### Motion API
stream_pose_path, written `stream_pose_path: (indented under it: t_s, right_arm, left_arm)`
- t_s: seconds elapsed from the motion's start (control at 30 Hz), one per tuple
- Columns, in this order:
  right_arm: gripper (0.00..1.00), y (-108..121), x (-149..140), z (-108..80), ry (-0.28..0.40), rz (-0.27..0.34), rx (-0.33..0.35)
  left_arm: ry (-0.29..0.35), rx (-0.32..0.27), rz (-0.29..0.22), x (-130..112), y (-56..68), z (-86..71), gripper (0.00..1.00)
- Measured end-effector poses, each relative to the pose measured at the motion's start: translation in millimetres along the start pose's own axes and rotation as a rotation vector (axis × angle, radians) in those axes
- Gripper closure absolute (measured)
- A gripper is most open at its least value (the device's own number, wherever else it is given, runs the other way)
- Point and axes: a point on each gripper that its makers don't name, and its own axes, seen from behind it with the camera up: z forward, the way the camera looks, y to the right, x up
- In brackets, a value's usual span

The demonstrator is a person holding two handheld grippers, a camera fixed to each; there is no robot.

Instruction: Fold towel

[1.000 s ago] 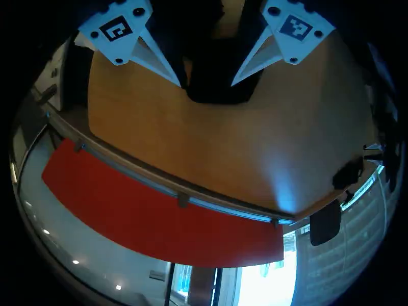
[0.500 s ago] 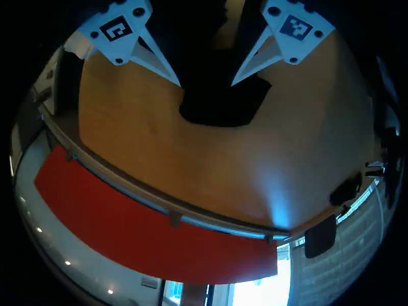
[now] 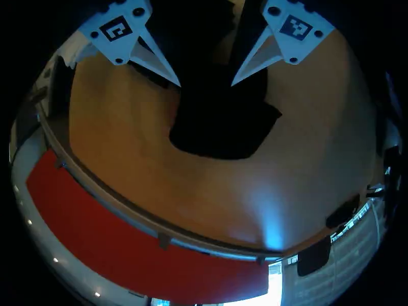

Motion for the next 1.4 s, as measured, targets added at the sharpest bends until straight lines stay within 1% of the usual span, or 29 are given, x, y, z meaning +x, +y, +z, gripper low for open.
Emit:
stream_pose_path:
  t_s: [0.3,0.7,0.87,1.1,1.4]
  right_arm:
    - [0.44,4,-18,10.2,-0.041,-0.031,0.008]
    - [0.44,11,-26,18.0,-0.074,-0.08,0.009]
    - [0.51,16,-30,18.9,-0.088,-0.109,-0.001]
    - [0.67,22,-28,22.9,-0.088,-0.13,-0.021]
    - [0.68,25,-30,24.2,-0.096,-0.152,-0.023]
  left_arm:
    - [-0.019,0.004,0.002,-8,3.3,0.9,0.02]
    - [-0.03,0.008,0.004,-12,3.0,2.1,0.01]
    - [-0.033,0.011,0.003,-12,1.3,1.6,0.01]
    - [-0.037,0.01,0.004,-13,0.8,2.0,0.01]
    - [-0.039,0.014,0.003,-14,-0.1,2.2,0.02]
